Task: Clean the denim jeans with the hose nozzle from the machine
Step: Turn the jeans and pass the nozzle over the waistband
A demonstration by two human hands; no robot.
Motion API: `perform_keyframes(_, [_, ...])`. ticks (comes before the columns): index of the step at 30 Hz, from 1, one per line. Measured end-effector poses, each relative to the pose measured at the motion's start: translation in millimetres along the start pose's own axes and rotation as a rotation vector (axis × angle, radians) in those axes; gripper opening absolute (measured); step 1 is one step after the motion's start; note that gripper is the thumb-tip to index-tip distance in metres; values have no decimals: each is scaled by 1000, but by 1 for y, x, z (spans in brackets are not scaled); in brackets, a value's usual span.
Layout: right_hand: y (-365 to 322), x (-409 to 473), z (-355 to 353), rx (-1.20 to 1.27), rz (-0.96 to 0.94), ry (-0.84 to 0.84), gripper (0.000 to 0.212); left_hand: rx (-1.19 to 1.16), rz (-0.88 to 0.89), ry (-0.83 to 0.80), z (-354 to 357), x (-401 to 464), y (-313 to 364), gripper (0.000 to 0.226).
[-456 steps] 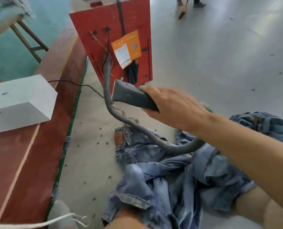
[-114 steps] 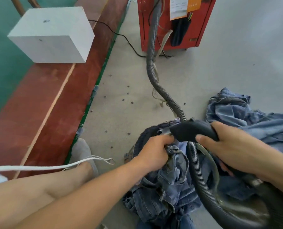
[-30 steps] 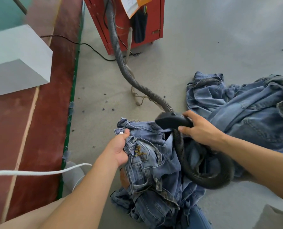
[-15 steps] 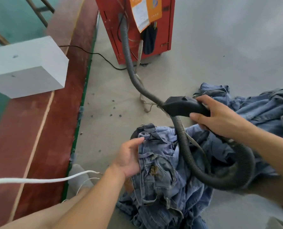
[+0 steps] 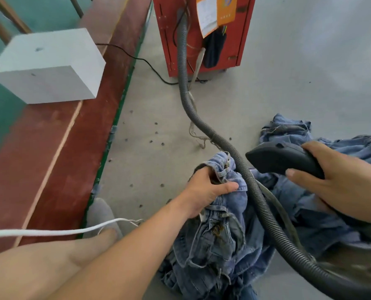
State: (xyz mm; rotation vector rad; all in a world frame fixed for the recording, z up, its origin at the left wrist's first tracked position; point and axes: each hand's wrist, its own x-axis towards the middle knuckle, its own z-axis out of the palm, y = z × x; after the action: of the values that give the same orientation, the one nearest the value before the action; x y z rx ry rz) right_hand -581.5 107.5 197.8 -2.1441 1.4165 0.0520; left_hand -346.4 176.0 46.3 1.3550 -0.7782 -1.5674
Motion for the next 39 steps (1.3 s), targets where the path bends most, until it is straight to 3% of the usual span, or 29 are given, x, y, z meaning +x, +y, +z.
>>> perform_keyframes(4, [-10, -3, 8, -67, -31, -101, 27, 1, -17, -117, 0, -3, 2, 67])
perform_keyframes(7, [-19, 6, 21, -14, -63, -174, 23, -36, -78, -246, -1, -5, 9, 69])
perform_keyframes(10, [-27, 18, 32, 51, -13, -68, 26, -299, -149, -284, 0, -8, 11, 81])
perform_keyframes(14, [-21, 16, 24, 213, 66, 130, 26, -589, -131, -258, -6, -7, 21, 65])
perform_keyframes(16, [-18, 9, 18, 167, 35, 10, 26, -545, -115, -234, -5, -6, 25, 59])
perform_keyframes(19, [-24, 10, 29, 180, 9, -218, 22, -383, -162, -154, 3, -5, 25, 76])
perform_keyframes(23, [-32, 28, 47, 343, 64, -34, 22, -331, -229, -166, -1, -7, 19, 93])
perform_keyframes(26, [-24, 29, 39, 480, 167, 91, 26, -173, -140, -121, -1, -5, 18, 57])
perform_keyframes(27, [-19, 27, 34, 475, 177, 77, 28, -99, -117, -62, -1, -2, 17, 40])
perform_keyframes(29, [-11, 21, 24, 415, 170, 17, 30, -14, -100, 67, -1, 1, 15, 30])
perform_keyframes(34, [-5, 16, 18, 176, 119, -105, 26, -46, -87, 110, 2, 3, 19, 40])
perform_keyframes(37, [-7, 18, 19, 161, 113, -132, 26, 156, -85, 302, 5, 2, 21, 52])
perform_keyframes(39, [-7, 19, 19, 186, 117, -134, 27, 168, -111, 357, 4, 2, 22, 52])
